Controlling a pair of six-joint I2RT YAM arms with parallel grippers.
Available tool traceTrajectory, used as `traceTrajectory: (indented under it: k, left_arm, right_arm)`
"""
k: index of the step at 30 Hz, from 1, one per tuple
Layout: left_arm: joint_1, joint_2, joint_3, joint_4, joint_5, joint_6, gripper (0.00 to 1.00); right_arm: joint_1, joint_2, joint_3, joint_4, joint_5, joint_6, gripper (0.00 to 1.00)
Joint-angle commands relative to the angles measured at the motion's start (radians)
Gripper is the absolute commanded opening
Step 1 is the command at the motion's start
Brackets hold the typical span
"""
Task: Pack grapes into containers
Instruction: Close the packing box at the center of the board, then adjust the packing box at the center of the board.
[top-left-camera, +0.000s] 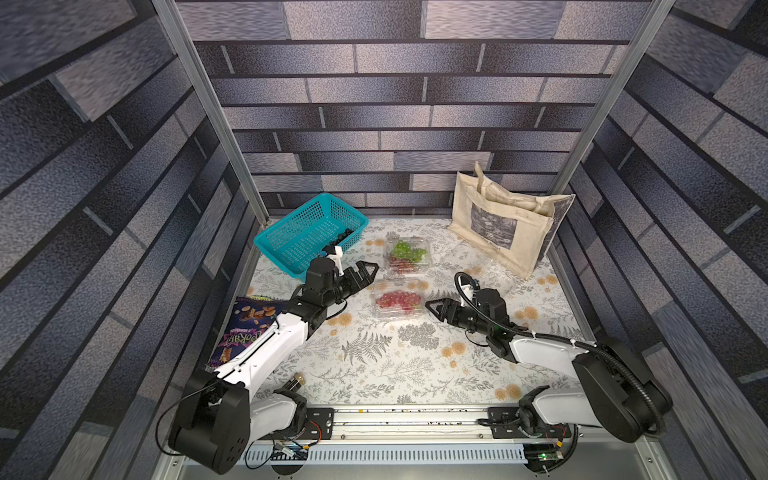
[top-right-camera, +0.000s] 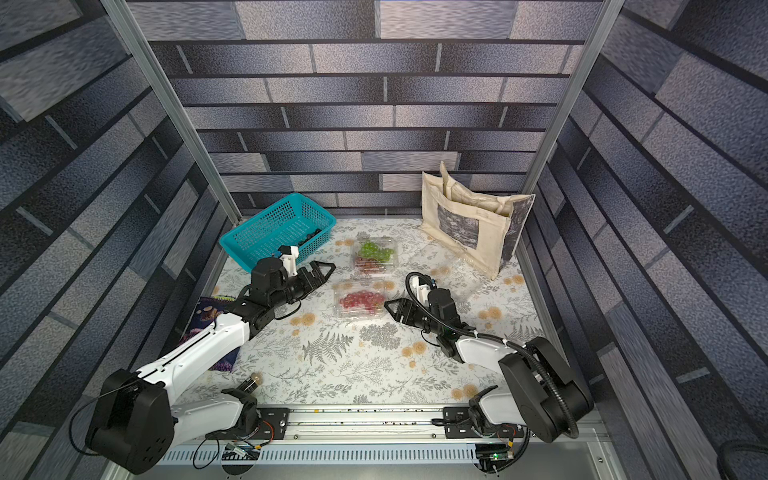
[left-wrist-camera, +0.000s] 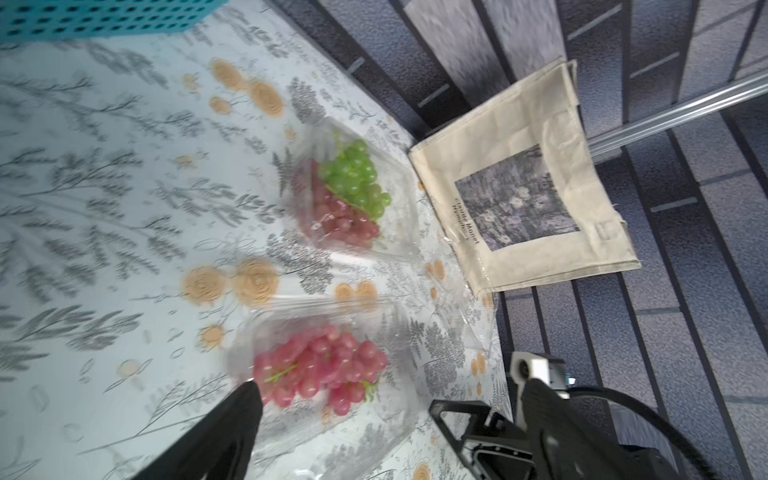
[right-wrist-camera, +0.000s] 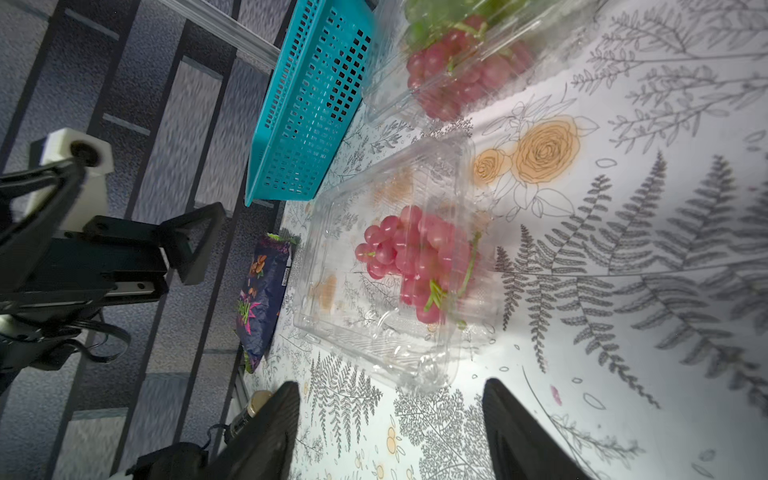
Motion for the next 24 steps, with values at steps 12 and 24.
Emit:
traceTrajectory:
  k: [12,24]
  left_arm:
    - [-0.096,0.187,-0.058,0.178,0.033,-0.059,1.00]
    - [-0.203,0.373,0.096,0.231,0.013,-0.074,1.00]
  right_arm:
    - [-0.002,-0.008,0.191,-0.383,0.064,-0.175,1.00]
    - [-0.004,0.031,0.216,-0.448,0.094,-0.197,1.00]
